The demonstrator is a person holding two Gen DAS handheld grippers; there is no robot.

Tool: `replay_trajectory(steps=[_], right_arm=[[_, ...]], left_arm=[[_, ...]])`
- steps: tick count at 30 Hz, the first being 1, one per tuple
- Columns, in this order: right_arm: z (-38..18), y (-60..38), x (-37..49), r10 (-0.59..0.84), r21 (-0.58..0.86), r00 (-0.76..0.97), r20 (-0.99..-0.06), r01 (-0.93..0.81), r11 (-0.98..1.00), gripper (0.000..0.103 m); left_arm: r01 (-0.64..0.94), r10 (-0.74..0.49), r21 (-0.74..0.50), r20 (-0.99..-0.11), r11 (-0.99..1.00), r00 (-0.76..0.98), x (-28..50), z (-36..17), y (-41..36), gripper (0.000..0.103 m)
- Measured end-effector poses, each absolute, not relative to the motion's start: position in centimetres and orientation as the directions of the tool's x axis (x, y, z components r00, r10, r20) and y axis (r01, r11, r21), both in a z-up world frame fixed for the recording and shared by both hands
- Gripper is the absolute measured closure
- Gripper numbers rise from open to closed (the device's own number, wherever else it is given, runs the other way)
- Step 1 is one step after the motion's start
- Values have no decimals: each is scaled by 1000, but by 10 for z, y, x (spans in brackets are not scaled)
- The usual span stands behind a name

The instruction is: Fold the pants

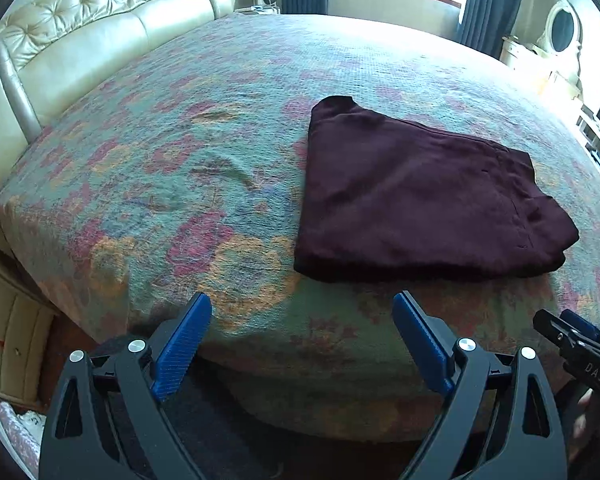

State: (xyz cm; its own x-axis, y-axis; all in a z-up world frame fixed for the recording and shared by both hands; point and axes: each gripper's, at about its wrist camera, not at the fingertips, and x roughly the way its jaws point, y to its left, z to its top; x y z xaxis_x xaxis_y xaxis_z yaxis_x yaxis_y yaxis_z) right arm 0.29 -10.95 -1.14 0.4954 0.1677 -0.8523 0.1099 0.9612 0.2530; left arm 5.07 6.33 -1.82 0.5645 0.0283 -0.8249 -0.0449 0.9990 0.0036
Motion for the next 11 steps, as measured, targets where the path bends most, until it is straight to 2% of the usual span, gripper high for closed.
replay_trajectory(steps=[3,7,11], right_arm=[[-11,-110,3,172,255,492,-853,108,961,22],[-1,-118,12,195,284,500,-844,107,953,22],[18,-135,45,210,307,535,-819,99,947,22]], left_arm=[[-6,18,17,-799,1000,601,54,-9,60,12],[8,-35,-37,-798,999,601,82,2,73,12],[-9,0,-6,-795,1000,607,137,5,90,12]])
